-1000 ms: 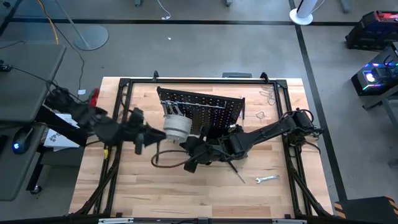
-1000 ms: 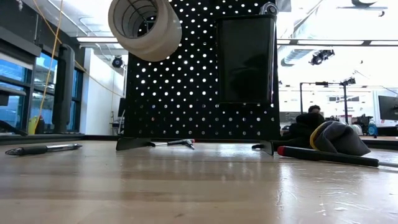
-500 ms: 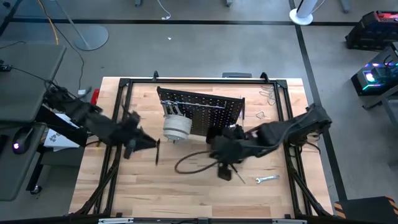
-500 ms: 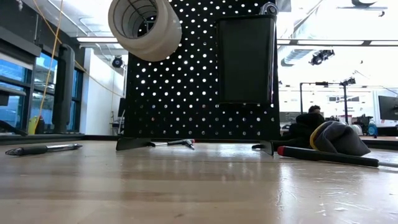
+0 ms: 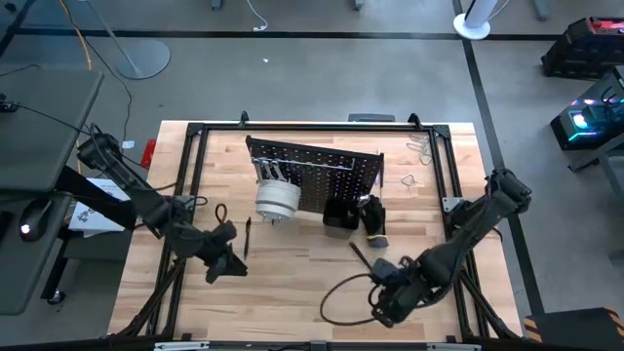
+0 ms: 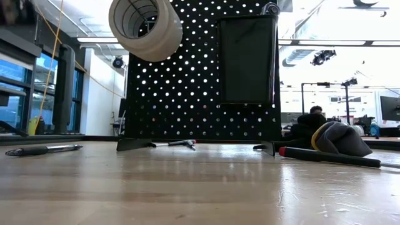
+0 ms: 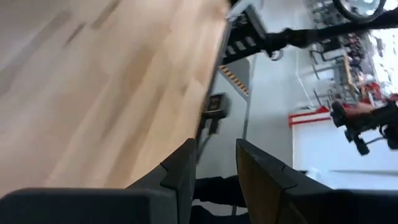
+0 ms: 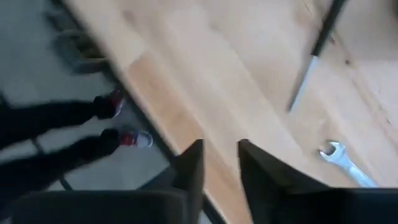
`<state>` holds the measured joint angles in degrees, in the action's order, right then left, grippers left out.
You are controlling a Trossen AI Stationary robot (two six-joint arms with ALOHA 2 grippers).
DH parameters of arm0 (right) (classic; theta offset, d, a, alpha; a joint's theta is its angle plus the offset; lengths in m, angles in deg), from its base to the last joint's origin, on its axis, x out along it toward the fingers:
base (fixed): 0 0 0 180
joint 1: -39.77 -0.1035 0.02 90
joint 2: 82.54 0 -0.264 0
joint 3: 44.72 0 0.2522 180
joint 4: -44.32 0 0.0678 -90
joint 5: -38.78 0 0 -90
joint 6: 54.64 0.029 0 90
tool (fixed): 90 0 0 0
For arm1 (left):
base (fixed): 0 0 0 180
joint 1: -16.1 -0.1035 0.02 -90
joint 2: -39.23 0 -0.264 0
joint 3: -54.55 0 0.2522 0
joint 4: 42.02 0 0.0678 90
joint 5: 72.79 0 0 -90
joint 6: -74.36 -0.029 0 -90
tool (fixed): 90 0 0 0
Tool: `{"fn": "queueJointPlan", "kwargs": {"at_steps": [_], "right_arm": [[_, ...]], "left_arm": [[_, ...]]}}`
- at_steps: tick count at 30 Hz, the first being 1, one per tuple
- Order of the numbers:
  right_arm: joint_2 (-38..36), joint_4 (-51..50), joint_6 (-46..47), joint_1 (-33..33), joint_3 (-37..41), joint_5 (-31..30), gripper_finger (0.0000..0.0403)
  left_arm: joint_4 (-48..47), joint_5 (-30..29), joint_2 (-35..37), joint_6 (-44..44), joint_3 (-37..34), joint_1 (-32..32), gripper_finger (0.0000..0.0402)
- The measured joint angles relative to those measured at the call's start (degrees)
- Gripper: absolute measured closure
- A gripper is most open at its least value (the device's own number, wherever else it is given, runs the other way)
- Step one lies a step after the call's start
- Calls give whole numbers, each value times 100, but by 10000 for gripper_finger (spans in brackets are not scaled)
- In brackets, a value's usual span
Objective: Hang tools onto peg board
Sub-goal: Hang the screw tool onto the pegboard
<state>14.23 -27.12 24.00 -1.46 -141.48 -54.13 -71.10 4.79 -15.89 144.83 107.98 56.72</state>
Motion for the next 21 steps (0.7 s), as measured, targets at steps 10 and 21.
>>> {"fn": "queueJointPlan", "kwargs": {"at_steps": [10,21], "right_arm": [[45,1635,-20,1134,2198,-460,171],[502,2482,-775,1689,2604,-622,178]], "left_arm": [[347,-55,-1,746,-825,-8,296],[438,-149,0,746,-825,-8,296]]}}
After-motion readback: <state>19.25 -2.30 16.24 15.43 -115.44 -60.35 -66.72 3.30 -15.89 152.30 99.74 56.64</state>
